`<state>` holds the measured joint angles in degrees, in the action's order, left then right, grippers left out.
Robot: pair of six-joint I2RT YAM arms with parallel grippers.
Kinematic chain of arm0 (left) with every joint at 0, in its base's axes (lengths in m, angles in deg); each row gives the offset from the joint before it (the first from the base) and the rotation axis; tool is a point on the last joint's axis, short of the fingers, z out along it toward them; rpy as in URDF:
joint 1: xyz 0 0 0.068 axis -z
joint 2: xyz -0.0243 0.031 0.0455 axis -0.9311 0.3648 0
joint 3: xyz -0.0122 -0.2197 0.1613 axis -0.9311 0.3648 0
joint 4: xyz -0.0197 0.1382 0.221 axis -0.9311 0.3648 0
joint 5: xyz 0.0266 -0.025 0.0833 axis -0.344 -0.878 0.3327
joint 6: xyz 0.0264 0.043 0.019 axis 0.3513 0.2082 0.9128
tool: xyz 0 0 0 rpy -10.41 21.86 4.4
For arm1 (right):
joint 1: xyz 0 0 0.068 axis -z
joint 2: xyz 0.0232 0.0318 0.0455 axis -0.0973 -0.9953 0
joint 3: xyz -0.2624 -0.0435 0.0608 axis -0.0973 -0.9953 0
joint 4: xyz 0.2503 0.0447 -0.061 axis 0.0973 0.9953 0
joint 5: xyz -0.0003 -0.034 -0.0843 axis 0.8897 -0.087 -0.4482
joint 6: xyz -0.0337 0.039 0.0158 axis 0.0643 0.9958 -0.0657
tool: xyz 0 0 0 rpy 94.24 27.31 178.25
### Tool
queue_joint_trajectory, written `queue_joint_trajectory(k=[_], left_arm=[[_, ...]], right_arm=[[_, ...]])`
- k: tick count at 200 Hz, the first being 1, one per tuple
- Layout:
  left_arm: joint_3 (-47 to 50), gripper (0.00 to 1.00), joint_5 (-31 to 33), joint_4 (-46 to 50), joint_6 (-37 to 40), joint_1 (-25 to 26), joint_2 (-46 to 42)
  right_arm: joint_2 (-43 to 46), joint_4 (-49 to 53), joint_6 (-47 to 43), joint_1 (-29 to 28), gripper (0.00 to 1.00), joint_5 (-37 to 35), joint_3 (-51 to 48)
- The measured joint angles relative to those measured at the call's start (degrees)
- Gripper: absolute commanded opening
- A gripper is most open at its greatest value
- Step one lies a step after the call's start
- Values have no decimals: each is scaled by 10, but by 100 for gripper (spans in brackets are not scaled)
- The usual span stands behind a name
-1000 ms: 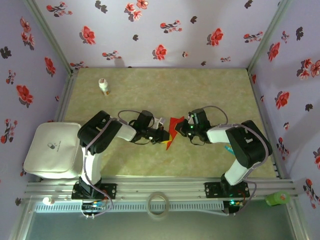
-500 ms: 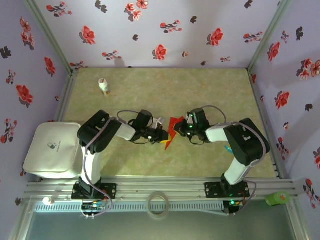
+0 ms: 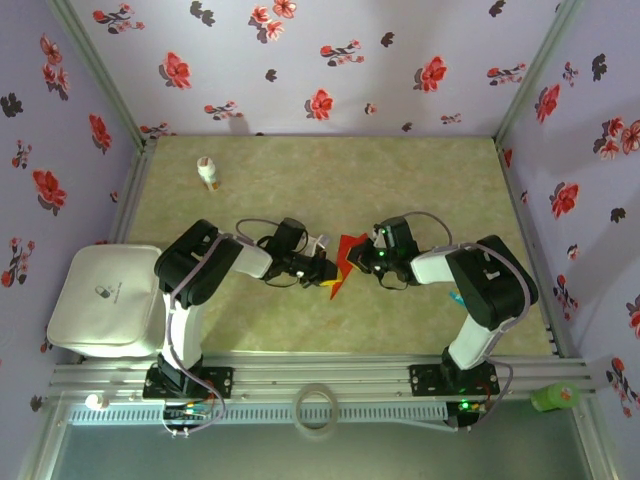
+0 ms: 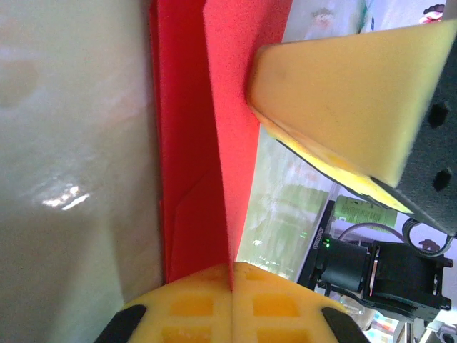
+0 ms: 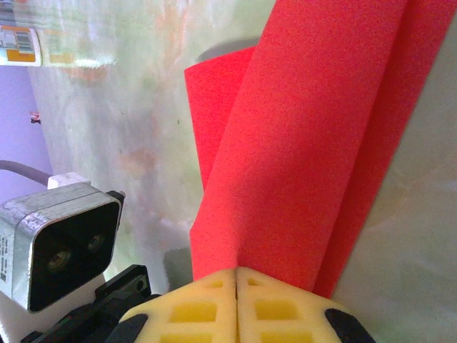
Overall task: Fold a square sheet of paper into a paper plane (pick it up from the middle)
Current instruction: Fold the wing for the fifth time at the center of the table.
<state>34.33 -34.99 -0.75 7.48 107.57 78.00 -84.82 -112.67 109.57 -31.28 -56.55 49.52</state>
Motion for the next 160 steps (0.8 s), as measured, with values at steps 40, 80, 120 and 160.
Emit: queue_joint_trajectory(k=[40,80,120,160], left_arm=[[-7,0,-1,19,12,0,0],[-9,3,-1,23,17,0,0],[-8,13,-4,23,20,-1,-2],[9,14,-2,45,34,-6,-24]], right_arm=[[-4,0,2,0,7,-10,-2],[-6,0,2,0,7,-16,-3],[-10,0,2,0,6,-15,-2],[-14,0,6,2,6,-8,0]])
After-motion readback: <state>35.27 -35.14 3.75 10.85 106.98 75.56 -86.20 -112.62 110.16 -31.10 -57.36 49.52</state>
